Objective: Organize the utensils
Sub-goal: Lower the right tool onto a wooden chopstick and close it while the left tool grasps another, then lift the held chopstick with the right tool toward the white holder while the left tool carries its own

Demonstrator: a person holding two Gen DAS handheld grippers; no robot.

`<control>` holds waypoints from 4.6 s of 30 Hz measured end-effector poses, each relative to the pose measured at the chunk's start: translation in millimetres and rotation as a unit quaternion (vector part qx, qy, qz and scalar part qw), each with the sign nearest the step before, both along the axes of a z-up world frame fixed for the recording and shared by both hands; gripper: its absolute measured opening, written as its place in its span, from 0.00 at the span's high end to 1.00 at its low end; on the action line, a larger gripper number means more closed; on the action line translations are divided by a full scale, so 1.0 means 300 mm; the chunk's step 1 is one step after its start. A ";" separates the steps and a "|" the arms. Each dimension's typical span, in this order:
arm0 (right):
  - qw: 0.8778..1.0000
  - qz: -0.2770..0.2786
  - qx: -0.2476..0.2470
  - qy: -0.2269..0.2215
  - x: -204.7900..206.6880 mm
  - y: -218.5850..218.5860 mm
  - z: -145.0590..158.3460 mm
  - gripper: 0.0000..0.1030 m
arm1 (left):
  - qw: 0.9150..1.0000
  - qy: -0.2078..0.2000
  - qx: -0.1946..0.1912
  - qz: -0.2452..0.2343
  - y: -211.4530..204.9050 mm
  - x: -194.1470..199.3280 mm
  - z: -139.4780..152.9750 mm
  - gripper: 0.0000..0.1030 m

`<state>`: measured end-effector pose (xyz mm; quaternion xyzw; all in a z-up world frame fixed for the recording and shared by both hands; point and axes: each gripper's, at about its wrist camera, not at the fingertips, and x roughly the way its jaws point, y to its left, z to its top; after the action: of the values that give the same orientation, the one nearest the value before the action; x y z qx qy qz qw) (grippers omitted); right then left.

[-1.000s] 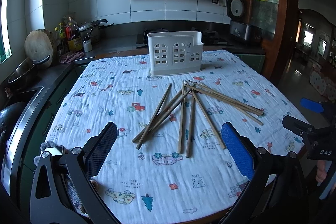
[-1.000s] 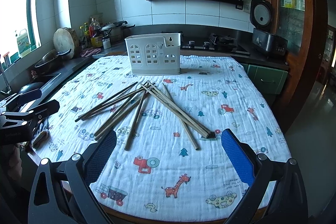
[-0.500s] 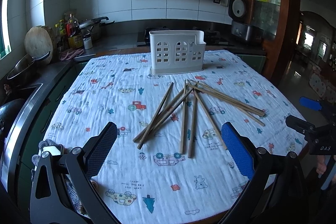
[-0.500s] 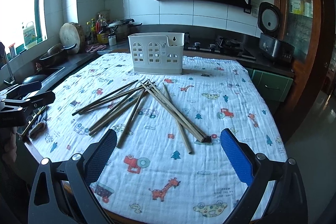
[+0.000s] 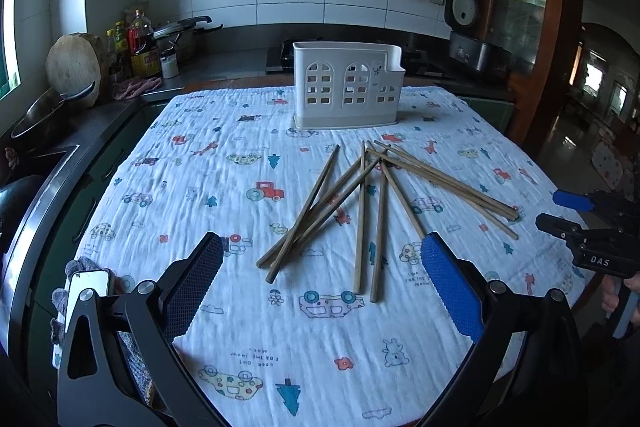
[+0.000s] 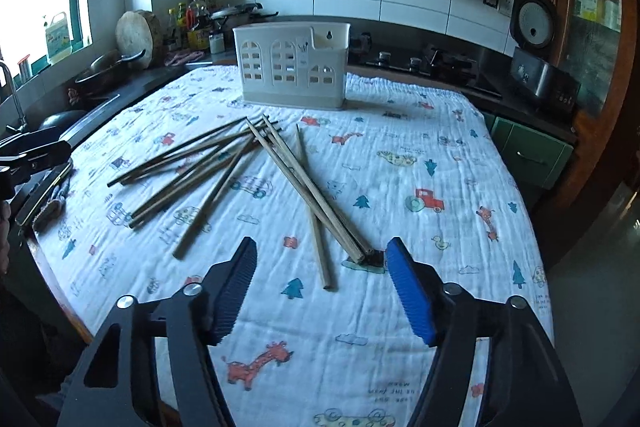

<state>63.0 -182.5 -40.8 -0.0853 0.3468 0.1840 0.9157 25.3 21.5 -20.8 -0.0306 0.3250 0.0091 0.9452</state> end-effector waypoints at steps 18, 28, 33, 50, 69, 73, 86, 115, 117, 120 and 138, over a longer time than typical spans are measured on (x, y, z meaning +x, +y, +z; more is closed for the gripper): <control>0.995 0.069 -0.057 0.034 0.190 0.023 -0.118 0.84 | 0.999 0.031 -0.026 -0.022 0.032 0.094 -0.080 0.26; 0.994 0.083 -0.058 0.039 0.233 0.026 -0.150 0.90 | 0.997 0.058 -0.031 -0.030 0.050 0.152 -0.136 0.33; 0.992 0.096 -0.072 0.028 0.217 0.037 -0.148 0.92 | 0.996 0.069 -0.038 -0.035 0.063 0.175 -0.160 0.40; 0.997 0.072 -0.008 0.030 0.183 0.035 -0.134 0.94 | 0.994 0.088 -0.027 -0.052 0.116 0.245 -0.220 0.77; 0.998 0.060 -0.001 0.031 0.191 0.048 -0.135 0.94 | 0.994 0.090 -0.011 -0.061 0.101 0.273 -0.240 0.94; 0.998 0.055 0.004 0.019 0.177 0.048 -0.109 0.94 | 0.995 0.074 -0.022 -0.063 0.100 0.253 -0.185 0.95; 0.997 0.041 0.036 -0.061 0.153 0.087 0.071 0.94 | 0.996 0.022 -0.034 -0.084 0.088 0.251 -0.005 0.95; 0.989 0.023 0.107 -0.103 0.533 0.308 0.332 0.94 | 0.992 0.015 -0.053 -0.112 0.120 0.497 0.118 0.95; 0.990 0.023 0.113 -0.085 0.562 0.300 0.364 0.94 | 0.992 0.012 -0.045 -0.115 0.115 0.513 0.141 0.95; 0.990 0.028 0.118 -0.066 0.588 0.292 0.405 0.94 | 0.992 0.013 -0.038 -0.122 0.110 0.537 0.184 0.95; 0.994 0.040 0.053 -0.088 0.678 0.278 0.837 0.94 | 0.988 -0.101 0.009 -0.120 0.107 0.688 0.696 0.95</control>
<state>266.3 -99.2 210.2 -0.0669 0.2505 0.2306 0.9378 231.7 53.7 188.0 0.0167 0.2288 -0.1042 0.9677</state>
